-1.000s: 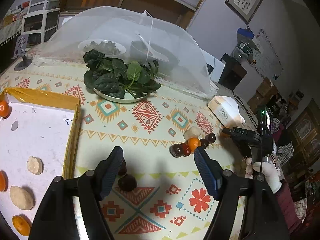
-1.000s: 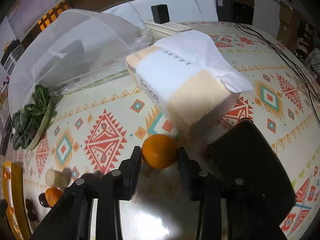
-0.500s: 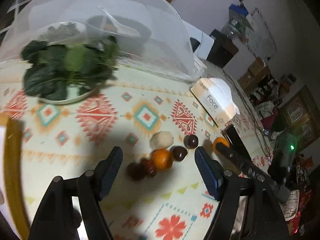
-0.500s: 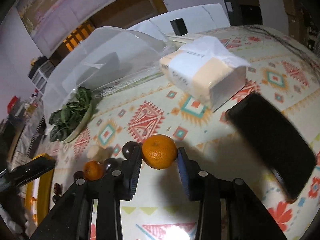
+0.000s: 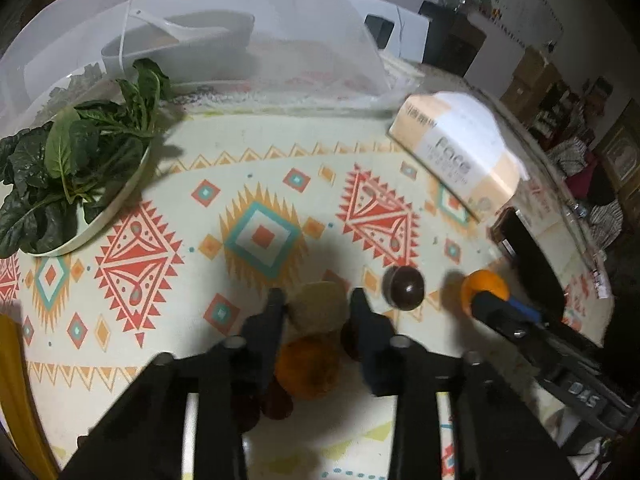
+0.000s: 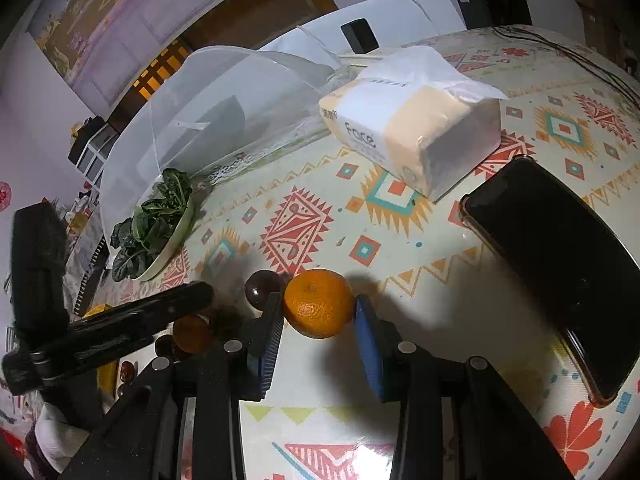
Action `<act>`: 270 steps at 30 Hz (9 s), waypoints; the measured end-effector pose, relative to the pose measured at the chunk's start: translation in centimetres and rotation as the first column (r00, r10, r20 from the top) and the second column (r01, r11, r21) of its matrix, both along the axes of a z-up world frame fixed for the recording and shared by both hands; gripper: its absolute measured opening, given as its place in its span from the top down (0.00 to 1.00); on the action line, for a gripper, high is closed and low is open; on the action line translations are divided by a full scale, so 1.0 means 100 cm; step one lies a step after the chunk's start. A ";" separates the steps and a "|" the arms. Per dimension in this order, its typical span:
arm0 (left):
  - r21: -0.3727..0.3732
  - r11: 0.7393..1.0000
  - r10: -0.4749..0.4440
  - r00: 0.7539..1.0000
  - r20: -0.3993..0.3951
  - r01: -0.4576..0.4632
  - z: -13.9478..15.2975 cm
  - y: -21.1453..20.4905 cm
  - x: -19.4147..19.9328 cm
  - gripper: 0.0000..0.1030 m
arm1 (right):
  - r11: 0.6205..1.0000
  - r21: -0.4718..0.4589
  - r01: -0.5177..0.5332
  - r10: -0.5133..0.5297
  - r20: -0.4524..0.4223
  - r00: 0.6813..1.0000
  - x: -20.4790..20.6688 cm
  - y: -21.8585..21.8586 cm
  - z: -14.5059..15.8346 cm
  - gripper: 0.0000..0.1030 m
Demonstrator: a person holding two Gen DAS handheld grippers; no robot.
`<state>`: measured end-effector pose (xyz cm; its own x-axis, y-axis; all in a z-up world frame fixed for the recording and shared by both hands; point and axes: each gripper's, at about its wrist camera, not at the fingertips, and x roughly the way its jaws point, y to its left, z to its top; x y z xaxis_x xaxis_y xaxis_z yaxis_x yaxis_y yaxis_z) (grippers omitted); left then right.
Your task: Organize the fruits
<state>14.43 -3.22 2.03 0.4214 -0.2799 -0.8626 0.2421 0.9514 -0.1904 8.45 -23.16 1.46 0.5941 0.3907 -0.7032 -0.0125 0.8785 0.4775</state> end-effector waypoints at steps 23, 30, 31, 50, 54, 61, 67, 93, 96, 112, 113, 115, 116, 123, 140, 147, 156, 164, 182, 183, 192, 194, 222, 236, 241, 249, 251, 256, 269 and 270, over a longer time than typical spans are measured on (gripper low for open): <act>-0.304 0.881 0.422 0.892 0.160 -0.363 0.096 0.221 -0.164 0.71 | 0.976 -0.086 -0.202 0.212 0.123 0.970 -0.039 0.090 0.041 0.62; -0.268 0.801 0.591 0.778 0.212 -0.536 0.089 0.305 -0.215 0.71 | 0.886 -0.117 -0.449 0.464 0.179 0.868 -0.082 0.203 0.082 0.62; -0.274 0.789 0.606 0.769 0.202 -0.550 0.084 0.314 -0.220 0.71 | 0.868 -0.111 -0.483 0.496 0.177 0.850 -0.087 0.221 0.083 0.62; -0.289 0.766 0.623 0.773 0.119 -0.574 0.044 0.381 -0.195 0.71 | 0.661 -0.230 -0.714 0.737 0.022 0.675 -0.132 0.403 0.029 0.62; -0.279 0.777 0.611 0.783 0.116 -0.564 0.044 0.380 -0.186 0.71 | 0.653 -0.240 -0.719 0.742 0.012 0.670 -0.132 0.407 0.025 0.61; -0.304 0.766 0.620 0.775 0.119 -0.566 0.049 0.379 -0.194 0.48 | 0.647 -0.241 -0.723 0.745 0.000 0.667 -0.138 0.405 0.019 0.61; -0.314 0.741 0.657 0.739 0.154 -0.593 0.070 0.371 -0.216 0.21 | 0.668 -0.229 -0.708 0.736 0.063 0.674 -0.150 0.389 0.039 0.43; -0.294 0.887 0.410 0.900 0.147 -0.356 0.081 0.197 -0.212 0.14 | 0.967 -0.092 -0.236 0.242 0.056 0.969 -0.104 0.101 0.021 0.33; -0.285 0.894 0.392 0.911 0.125 -0.346 0.072 0.187 -0.206 0.14 | 0.977 -0.072 -0.202 0.206 0.054 0.977 -0.099 0.082 0.019 0.33; -0.238 0.922 0.349 0.923 0.162 -0.307 0.061 0.173 -0.194 0.26 | 0.944 -0.174 -0.282 0.294 0.045 0.955 0.003 0.141 0.027 0.42; -0.236 0.921 0.353 0.921 0.166 -0.311 0.062 0.175 -0.194 0.26 | 0.937 -0.197 -0.288 0.301 0.040 0.953 0.007 0.147 0.025 0.43; -0.242 0.918 0.359 0.918 0.165 -0.316 0.062 0.179 -0.192 0.26 | 0.921 -0.252 -0.295 0.309 0.017 0.951 0.013 0.157 0.018 0.47; -0.242 0.917 0.362 0.918 0.163 -0.319 0.061 0.181 -0.191 0.26 | 0.915 -0.277 -0.294 0.307 0.005 0.952 0.015 0.160 0.015 0.47; -0.239 0.918 0.352 0.927 0.125 -0.316 0.049 0.182 -0.183 0.26 | 0.911 -0.292 -0.291 0.288 -0.054 0.956 0.023 0.160 -0.007 0.66; -0.108 0.981 0.177 0.976 0.129 -0.164 0.037 0.123 -0.161 0.48 | 0.965 -0.125 -0.231 0.241 0.069 0.968 -0.046 0.098 0.015 0.66; 0.042 0.999 0.004 0.992 0.125 -0.009 0.019 0.068 -0.117 0.48 | 0.979 -0.039 -0.202 0.204 0.062 0.977 -0.040 0.076 0.007 0.66; 0.059 0.998 -0.038 0.989 0.144 0.029 0.002 0.060 -0.079 0.48 | 0.978 0.011 -0.206 0.205 0.066 0.976 -0.039 0.069 0.005 0.66; 0.076 0.994 -0.086 0.987 0.138 0.076 -0.011 0.047 -0.070 0.55 | 0.975 0.018 -0.221 0.219 0.074 0.973 -0.040 0.071 0.007 0.65; -0.087 0.993 0.094 0.968 0.234 -0.075 0.043 0.098 -0.146 0.76 | 0.975 -0.054 -0.217 0.221 0.081 0.972 -0.041 0.081 0.000 0.66; -0.110 0.990 0.118 0.964 0.239 -0.094 0.048 0.108 -0.154 0.76 | 0.974 -0.061 -0.218 0.223 0.085 0.971 -0.042 0.082 0.000 0.66; -0.183 0.930 0.357 0.897 0.261 -0.318 0.068 0.217 -0.218 0.76 | 0.955 -0.085 -0.285 0.292 0.090 0.952 -0.060 0.117 0.010 0.66; -0.192 0.913 0.400 0.880 0.258 -0.359 0.065 0.237 -0.227 0.76 | 0.938 -0.081 -0.336 0.343 0.094 0.935 -0.070 0.139 0.017 0.66; -0.225 0.800 0.593 0.788 0.163 -0.556 0.024 0.374 -0.245 0.76 | 0.705 -0.260 -0.660 0.678 -0.028 0.735 -0.082 0.415 0.012 0.66; -0.240 0.764 0.641 0.746 0.180 -0.599 0.046 0.378 -0.269 0.27 | 0.749 -0.215 -0.627 0.644 0.012 0.765 -0.073 0.409 0.025 0.52; -0.234 0.749 0.662 0.700 0.266 -0.620 0.070 0.369 -0.283 0.12 | 0.779 -0.218 -0.588 0.618 0.104 0.780 -0.086 0.383 0.053 0.46; -0.267 0.819 0.574 0.714 0.401 -0.508 0.111 0.321 -0.303 0.12 | 0.865 -0.333 -0.374 0.476 0.309 0.823 -0.121 0.284 0.098 0.14; -0.247 0.841 0.540 0.729 0.421 -0.481 0.117 0.302 -0.303 0.12 | 0.884 -0.350 -0.309 0.429 0.346 0.835 -0.125 0.255 0.103 0.02; -0.219 0.880 0.475 0.788 0.392 -0.421 0.115 0.262 -0.294 0.12 | 0.948 -0.273 -0.167 0.255 0.327 0.910 -0.118 0.153 0.100 0.01; -0.242 0.937 0.311 0.919 0.243 -0.253 0.079 0.176 -0.254 0.12 | 0.971 -0.209 0.114 -0.075 0.184 0.980 -0.116 -0.056 0.081 0.20; -0.242 0.939 0.303 0.924 0.236 -0.246 0.077 0.172 -0.252 0.12 | 0.976 -0.198 0.094 -0.063 0.157 0.986 -0.112 -0.055 0.073 0.31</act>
